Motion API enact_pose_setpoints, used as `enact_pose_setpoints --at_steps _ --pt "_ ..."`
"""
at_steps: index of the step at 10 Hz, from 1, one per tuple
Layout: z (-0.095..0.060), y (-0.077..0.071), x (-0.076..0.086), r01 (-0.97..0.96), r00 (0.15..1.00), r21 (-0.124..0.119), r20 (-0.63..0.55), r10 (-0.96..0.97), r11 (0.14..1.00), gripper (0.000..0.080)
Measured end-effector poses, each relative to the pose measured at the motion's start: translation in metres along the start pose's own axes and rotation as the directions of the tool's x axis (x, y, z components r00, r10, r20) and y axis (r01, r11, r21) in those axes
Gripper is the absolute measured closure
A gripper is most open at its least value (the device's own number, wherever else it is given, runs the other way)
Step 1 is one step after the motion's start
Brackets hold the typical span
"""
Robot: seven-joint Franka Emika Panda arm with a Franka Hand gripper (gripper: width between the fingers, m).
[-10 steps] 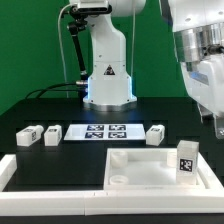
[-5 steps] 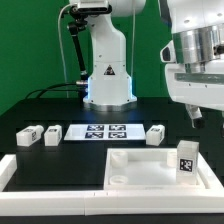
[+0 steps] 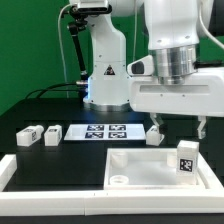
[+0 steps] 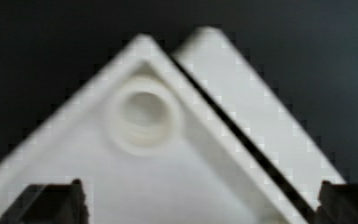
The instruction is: Assemble square table
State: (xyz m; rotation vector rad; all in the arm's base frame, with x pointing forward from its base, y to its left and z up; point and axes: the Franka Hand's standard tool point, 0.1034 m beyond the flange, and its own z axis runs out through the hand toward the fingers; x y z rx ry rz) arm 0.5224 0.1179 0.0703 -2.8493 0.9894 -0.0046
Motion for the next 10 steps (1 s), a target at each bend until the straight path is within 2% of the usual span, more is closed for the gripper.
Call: enact_pose_setpoints --at_steps 2,5,6,7,8,10 --pt "0.0 -0.001 0.002 0.136 0.991 -0.004 -0.005 -0.136 0.991 0.015" --pt "0.0 0.0 0.002 0.133 0.991 -0.006 -0.001 -0.133 0.991 0.015" --pt "0.001 0.005 0.0 0.148 0.989 -0.011 0.023 -0.148 0.989 0.015" --pt "0.002 0.033 -0.01 0.154 0.977 -0.037 0.156 -0.147 0.987 0.015" --pt "0.004 0.06 -0.013 0.116 0.97 -0.063 0.224 -0.099 0.991 0.015" --pt "0.014 0.115 -0.025 0.066 0.924 -0.09 0.383 -0.026 0.994 0.015"
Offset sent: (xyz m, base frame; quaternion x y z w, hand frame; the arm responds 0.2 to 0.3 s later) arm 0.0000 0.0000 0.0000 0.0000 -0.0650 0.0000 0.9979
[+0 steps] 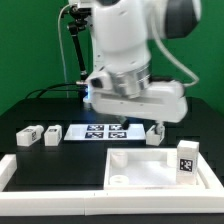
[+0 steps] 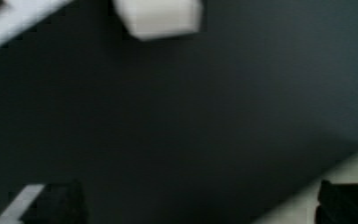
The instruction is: Assemble square table
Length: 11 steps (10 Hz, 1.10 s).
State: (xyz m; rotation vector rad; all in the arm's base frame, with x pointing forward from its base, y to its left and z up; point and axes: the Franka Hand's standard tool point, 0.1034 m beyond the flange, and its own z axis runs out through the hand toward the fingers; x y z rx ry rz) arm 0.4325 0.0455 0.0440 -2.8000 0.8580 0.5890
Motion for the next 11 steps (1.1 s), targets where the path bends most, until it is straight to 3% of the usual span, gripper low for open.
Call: enact_pose_setpoints --at_steps 1,4,6,7,8,11 --pt "0.01 0.009 -0.001 -0.045 0.998 0.009 0.053 0.045 0.999 0.015" --pt "0.006 0.008 -0.003 -0.071 0.968 -0.013 0.242 0.072 0.997 0.015" --pt "0.002 -0.016 -0.013 -0.094 0.945 -0.019 0.313 0.095 0.995 0.015" --pt "0.007 -0.022 -0.025 -0.068 0.938 -0.052 0.338 0.081 0.996 0.015" --pt "0.008 -0.022 -0.033 0.002 0.924 -0.115 0.381 0.042 0.993 0.015" --pt "0.01 -0.022 -0.027 -0.008 0.922 -0.108 0.384 0.049 0.994 0.015"
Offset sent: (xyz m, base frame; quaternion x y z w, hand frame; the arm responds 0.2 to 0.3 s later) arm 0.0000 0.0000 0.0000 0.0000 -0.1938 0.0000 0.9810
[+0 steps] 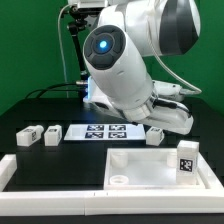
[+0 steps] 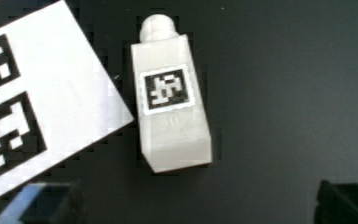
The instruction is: Assemble square table
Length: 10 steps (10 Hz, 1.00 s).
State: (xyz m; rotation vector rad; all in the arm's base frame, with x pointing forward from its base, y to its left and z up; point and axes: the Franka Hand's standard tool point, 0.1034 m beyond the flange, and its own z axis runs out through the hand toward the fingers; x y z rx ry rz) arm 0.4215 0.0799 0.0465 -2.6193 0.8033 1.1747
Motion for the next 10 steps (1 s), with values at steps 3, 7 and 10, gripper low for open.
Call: enact_pose_setpoints --at_steps 3,7,10 --pt "0.009 -0.01 -0.002 0.151 0.985 -0.106 -0.064 -0.159 0.983 0.015" --pt "0.008 -0.006 0.002 0.141 0.987 -0.101 -0.063 -0.148 0.985 0.015" --pt "0.033 -0.012 0.003 0.107 0.994 -0.034 -0.014 -0.108 0.994 0.015"
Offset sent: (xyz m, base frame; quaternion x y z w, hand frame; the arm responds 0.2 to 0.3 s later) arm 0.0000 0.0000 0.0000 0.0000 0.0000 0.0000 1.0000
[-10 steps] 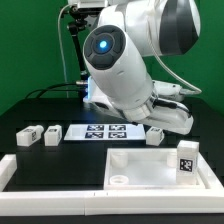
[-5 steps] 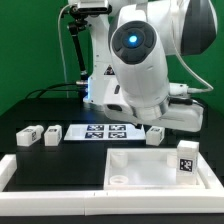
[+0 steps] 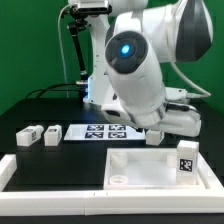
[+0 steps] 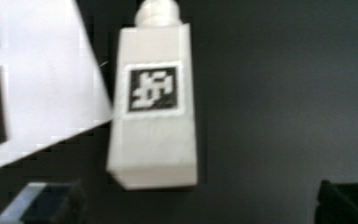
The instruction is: Assemble square table
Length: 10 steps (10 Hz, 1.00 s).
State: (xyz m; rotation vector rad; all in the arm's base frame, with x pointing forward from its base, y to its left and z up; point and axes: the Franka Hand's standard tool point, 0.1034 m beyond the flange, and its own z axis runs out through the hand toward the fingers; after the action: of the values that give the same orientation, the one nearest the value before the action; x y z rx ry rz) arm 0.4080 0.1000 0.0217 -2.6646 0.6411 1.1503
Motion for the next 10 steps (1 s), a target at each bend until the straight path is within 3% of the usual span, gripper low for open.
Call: enact_pose_setpoints --at_steps 6,7,8,10 --pt "0.003 0.002 0.001 -0.003 1.0 0.008 0.01 0.003 1.0 0.015" --pt "0.012 0.005 -0.002 -0.01 0.999 0.04 0.035 0.008 0.999 0.015" --pt "0.024 0.009 -0.006 -0.033 0.998 0.056 0.061 0.03 0.998 0.015" --pt "0.028 0.011 -0.007 -0.04 0.997 0.057 0.07 0.036 0.998 0.015"
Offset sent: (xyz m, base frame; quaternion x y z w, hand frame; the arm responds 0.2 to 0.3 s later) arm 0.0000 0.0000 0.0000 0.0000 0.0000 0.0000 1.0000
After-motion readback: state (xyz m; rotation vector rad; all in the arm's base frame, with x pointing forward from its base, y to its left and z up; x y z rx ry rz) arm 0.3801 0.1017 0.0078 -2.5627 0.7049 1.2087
